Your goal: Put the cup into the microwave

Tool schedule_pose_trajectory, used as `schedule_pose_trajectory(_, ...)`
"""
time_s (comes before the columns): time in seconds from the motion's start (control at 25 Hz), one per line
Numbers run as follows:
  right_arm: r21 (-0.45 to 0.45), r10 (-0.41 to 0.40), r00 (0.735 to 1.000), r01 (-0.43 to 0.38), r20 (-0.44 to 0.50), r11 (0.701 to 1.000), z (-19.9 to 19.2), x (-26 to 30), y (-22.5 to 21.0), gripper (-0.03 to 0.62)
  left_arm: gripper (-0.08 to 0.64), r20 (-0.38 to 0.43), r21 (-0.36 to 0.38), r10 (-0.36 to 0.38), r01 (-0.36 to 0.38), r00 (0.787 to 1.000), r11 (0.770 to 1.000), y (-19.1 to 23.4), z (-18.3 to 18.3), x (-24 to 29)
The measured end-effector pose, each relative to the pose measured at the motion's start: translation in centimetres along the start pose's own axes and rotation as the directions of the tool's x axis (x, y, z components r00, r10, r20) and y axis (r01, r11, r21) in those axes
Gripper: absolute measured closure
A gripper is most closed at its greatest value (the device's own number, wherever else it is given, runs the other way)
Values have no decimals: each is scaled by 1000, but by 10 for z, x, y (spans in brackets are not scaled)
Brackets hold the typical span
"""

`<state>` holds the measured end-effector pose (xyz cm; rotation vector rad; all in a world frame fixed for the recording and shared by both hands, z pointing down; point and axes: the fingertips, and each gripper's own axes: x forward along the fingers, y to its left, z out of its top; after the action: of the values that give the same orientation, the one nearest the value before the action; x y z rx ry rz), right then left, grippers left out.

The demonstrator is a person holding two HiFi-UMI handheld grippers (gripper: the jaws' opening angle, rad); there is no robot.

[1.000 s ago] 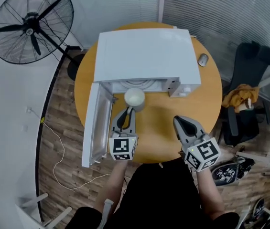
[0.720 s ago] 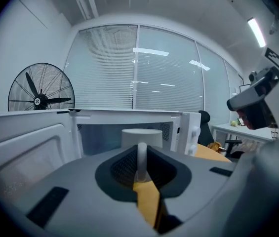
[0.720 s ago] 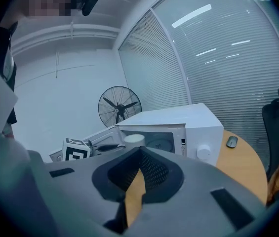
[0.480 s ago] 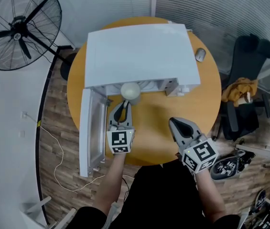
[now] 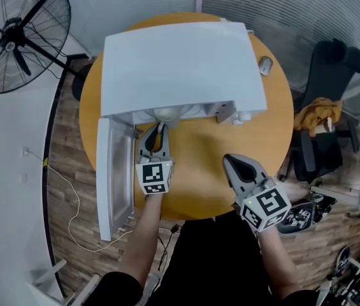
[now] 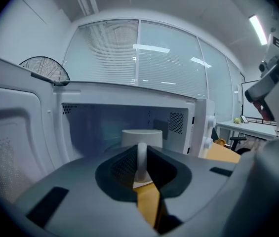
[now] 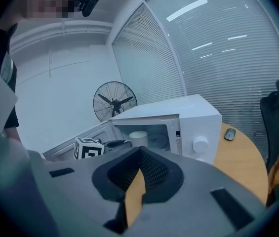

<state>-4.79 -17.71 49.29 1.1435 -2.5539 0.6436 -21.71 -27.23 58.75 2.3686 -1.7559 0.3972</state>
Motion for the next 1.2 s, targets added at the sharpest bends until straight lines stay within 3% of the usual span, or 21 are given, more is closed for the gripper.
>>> schedule_pose_trajectory(0.56, 12, -1, 1000, 1, -17, 1000, -5, 7, -5, 583, 522, -2, -16, 15, -15, 1000, 1000, 5, -13, 25)
schedule_pose_trajectory(1.2, 24, -16, 1000, 17, -19, 1000, -7, 6, -12, 583, 518, 20, 22, 37, -38, 999, 999, 15, 0, 66)
